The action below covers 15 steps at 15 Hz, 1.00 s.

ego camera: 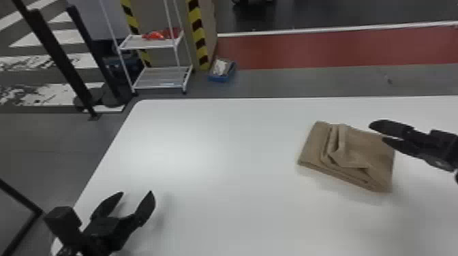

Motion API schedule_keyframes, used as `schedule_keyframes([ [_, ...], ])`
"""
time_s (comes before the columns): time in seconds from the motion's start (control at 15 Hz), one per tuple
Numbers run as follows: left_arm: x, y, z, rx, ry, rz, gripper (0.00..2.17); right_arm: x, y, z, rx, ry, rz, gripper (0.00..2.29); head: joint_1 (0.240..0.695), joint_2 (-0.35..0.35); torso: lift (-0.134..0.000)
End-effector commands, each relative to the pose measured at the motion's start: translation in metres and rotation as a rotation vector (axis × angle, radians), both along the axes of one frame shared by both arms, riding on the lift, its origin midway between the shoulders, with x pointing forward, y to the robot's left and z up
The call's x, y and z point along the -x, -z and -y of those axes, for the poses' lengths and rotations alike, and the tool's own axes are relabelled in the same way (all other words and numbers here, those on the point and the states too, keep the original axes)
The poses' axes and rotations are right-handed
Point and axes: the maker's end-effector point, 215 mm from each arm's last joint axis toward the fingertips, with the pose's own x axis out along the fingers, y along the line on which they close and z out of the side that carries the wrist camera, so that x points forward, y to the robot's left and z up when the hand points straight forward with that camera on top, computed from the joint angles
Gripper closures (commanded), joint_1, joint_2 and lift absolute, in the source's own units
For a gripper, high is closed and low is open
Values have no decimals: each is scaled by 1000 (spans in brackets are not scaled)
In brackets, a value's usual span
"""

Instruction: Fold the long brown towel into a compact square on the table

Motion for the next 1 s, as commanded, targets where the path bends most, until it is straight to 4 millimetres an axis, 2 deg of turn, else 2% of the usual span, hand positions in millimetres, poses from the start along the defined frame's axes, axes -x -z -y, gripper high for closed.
schedule_keyframes([
  [0.0, 1, 1, 0, 0, 1, -3, 26, -18, -13, 19, 42, 47, 57, 421, 695, 146, -123],
  [0.07, 3, 2, 0, 0, 2, -5, 26, -25, -14, 24, 67, 59, 62, 805, 695, 125, -123],
  [0.13, 3, 1, 0, -3, 0, 0, 26, -33, -15, 28, 80, 72, 72, 1328, 695, 116, -123],
  [0.2, 5, 2, -1, -5, -1, -1, 26, -40, -13, 32, 97, 88, 74, 1693, 695, 110, -123],
  [0.27, 6, 2, 0, -6, 2, 1, 26, -47, -7, 30, 126, 94, 71, 1781, 695, 105, -123],
  [0.53, 11, 2, -1, -11, 2, -3, 26, -95, -12, 7, 183, 143, 157, 1781, 695, 97, -123],
  [0.73, 20, 1, -12, -24, -7, 1, 29, -114, -1, -28, 235, 97, 141, 1781, 695, 120, -123],
  [0.93, 25, 0, -23, -27, -18, 1, 29, -117, 14, -70, 276, 12, 107, 1781, 695, 157, -123],
])
